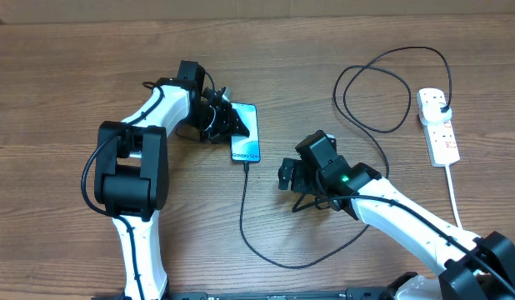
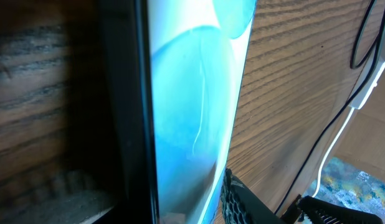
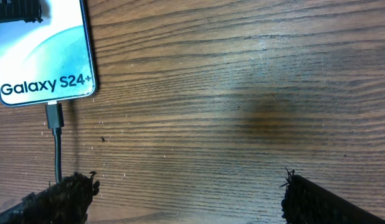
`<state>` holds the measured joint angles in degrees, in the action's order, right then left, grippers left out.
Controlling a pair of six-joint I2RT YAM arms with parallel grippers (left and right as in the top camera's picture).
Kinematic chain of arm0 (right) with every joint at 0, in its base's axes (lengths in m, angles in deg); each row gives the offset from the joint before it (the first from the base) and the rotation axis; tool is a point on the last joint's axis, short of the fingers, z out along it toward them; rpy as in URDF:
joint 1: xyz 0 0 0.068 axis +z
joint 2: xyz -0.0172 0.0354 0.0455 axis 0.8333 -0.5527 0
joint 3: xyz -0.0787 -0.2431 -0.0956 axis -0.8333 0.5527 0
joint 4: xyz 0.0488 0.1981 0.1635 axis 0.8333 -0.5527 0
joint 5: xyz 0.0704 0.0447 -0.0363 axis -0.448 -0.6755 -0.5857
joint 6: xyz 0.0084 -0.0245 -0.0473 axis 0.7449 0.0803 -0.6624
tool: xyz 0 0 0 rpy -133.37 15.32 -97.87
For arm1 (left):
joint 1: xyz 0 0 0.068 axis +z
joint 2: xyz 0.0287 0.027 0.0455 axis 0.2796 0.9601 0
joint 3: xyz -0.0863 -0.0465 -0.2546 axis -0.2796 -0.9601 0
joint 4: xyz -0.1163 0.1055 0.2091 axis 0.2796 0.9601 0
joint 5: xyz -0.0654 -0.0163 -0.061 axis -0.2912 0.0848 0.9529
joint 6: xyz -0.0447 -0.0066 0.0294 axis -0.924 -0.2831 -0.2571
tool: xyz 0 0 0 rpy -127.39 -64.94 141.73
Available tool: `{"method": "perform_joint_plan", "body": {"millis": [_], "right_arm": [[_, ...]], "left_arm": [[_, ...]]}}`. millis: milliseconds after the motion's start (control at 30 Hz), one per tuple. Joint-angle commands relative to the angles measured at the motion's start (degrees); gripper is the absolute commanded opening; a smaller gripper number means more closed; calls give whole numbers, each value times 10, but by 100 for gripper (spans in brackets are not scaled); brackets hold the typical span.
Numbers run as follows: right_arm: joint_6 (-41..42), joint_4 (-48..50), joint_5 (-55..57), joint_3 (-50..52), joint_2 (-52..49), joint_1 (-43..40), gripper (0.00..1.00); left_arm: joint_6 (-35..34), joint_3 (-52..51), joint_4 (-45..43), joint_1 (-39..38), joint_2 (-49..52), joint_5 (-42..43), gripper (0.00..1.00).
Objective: Plug charger to phone and switch on socket
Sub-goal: 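Lower the phone flat onto the table with the left gripper and release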
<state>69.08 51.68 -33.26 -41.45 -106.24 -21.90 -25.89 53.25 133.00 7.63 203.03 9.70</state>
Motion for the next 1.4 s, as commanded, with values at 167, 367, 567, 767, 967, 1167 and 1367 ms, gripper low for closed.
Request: {"method": "perform_joint_plan", "body": {"millis": [167, 367, 567, 767, 967, 1167, 1367], "right_arm": [[-5, 3, 9, -4, 10, 2, 100], [-5, 3, 9, -4, 10, 2, 100], [-5, 3, 9, -4, 10, 2, 100], [-5, 3, 9, -4, 10, 2, 100], [-5, 3, 9, -4, 10, 2, 100], [-5, 3, 9, -4, 10, 2, 100], [-5, 3, 9, -4, 10, 2, 100]], "left_arm": [[-4, 2, 1, 2, -2, -99, 42], [-4, 2, -5, 2, -2, -108, 42], [-4, 2, -7, 2, -2, -115, 45], [-4, 2, -7, 2, -2, -122, 45], [-4, 2, -7, 2, -2, -122, 46], [-4, 2, -7, 2, -2, -123, 45], [-4, 2, -7, 2, -2, -124, 45]]}}
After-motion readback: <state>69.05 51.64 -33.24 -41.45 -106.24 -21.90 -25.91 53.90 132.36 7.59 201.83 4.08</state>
